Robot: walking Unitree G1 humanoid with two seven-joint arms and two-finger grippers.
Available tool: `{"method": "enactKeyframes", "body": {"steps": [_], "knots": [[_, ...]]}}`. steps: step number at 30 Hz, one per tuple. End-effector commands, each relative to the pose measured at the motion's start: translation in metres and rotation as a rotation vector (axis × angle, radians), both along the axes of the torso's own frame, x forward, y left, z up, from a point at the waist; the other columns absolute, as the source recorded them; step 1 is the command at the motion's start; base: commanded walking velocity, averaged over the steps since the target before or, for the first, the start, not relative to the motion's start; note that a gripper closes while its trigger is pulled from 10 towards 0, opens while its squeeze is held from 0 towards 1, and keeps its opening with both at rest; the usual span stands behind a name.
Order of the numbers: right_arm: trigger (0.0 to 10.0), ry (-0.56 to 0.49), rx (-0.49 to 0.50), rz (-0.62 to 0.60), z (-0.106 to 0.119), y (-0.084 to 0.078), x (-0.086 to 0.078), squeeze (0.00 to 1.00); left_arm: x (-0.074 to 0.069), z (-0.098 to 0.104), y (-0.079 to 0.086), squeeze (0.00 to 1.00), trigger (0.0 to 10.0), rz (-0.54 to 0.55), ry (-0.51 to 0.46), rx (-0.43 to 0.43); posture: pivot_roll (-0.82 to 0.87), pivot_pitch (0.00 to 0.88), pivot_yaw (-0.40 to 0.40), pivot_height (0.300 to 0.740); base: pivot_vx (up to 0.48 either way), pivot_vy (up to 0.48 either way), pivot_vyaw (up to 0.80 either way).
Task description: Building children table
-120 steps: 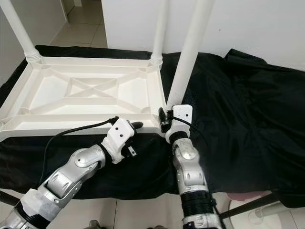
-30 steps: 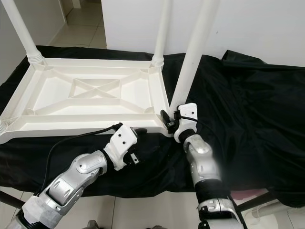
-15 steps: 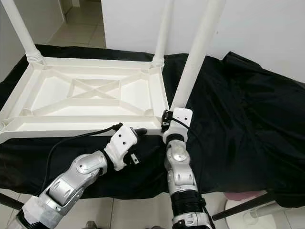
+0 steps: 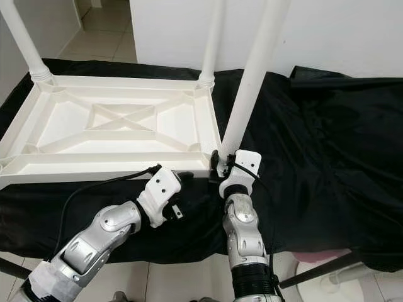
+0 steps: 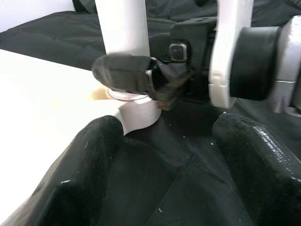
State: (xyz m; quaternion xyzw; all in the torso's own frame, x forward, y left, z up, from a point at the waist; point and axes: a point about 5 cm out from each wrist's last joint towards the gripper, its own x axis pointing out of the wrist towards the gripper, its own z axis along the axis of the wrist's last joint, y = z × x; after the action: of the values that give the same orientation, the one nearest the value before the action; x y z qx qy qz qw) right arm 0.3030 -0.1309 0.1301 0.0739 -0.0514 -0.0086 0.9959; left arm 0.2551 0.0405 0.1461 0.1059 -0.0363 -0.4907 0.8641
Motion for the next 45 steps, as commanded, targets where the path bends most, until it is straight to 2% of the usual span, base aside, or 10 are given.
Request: {"method": "enactKeyframes", "body": {"steps": [1, 7, 8, 32, 34, 35, 36, 37, 38, 45], "knots": [[10.0, -0.005, 0.000, 0.038, -0.002, -0.005, -0.002, 1.00, -0.005, 0.001, -0.002, 0.00, 10.0, -0.068, 0.002, 0.020, 0.00, 0.091, -0.077, 0.740, 0.000, 0.000, 0.00], [10.0, -0.011, -0.062, 0.117, -0.003, -0.020, 0.003, 0.90, -0.004, 0.001, -0.002, 0.00, 10.0, -0.066, 0.001, 0.019, -0.01, 0.097, -0.074, 0.740, 0.000, 0.000, 0.00], [10.0, -0.012, -0.075, 0.156, -0.003, -0.022, 0.005, 0.00, -0.004, 0.001, -0.002, 0.00, 10.0, -0.065, 0.001, 0.020, -0.01, 0.102, -0.068, 0.740, 0.000, 0.000, 0.00], [9.9, -0.037, -0.273, 0.598, 0.011, -0.014, 0.037, 0.00, -0.004, 0.002, -0.003, 0.00, 10.0, -0.073, 0.005, 0.025, 0.00, 0.107, -0.055, 0.740, 0.000, 0.000, 0.00], [9.3, -0.035, -0.280, 0.608, 0.012, -0.014, 0.039, 0.00, -0.004, 0.003, -0.004, 0.00, 10.0, -0.073, 0.004, 0.024, 0.00, 0.107, -0.057, 0.740, 0.000, 0.000, 0.00], [3.9, -0.030, -0.289, 0.614, 0.012, -0.016, 0.041, 0.00, -0.003, 0.003, -0.004, 0.00, 10.0, -0.071, 0.003, 0.024, 0.01, 0.106, -0.060, 0.740, 0.000, 0.000, 0.00], [1.5, -0.027, -0.301, 0.617, 0.011, -0.018, 0.042, 0.00, -0.003, 0.003, -0.003, 0.00, 10.0, -0.068, 0.003, 0.023, 0.01, 0.106, -0.060, 0.740, 0.000, 0.000, 0.00], [1.5, -0.027, -0.301, 0.617, 0.011, -0.018, 0.042, 0.00, -0.003, 0.003, -0.003, 0.00, 10.0, -0.068, 0.003, 0.023, 0.01, 0.106, -0.060, 0.740, 0.000, 0.000, 0.00], [0.0, -0.023, -0.305, 0.618, 0.011, -0.021, 0.042, 0.00, -0.003, 0.003, -0.003, 0.00, 10.0, -0.066, 0.002, 0.023, 0.01, 0.105, -0.062, 0.740, 0.000, 0.000, 0.00], [0.0, -0.009, -0.274, 0.626, 0.006, -0.025, 0.040, 0.00, -0.003, 0.003, -0.002, 0.00, 10.0, -0.063, 0.001, 0.023, 0.01, 0.102, -0.057, 0.740, 0.000, 0.000, 0.00]]}}
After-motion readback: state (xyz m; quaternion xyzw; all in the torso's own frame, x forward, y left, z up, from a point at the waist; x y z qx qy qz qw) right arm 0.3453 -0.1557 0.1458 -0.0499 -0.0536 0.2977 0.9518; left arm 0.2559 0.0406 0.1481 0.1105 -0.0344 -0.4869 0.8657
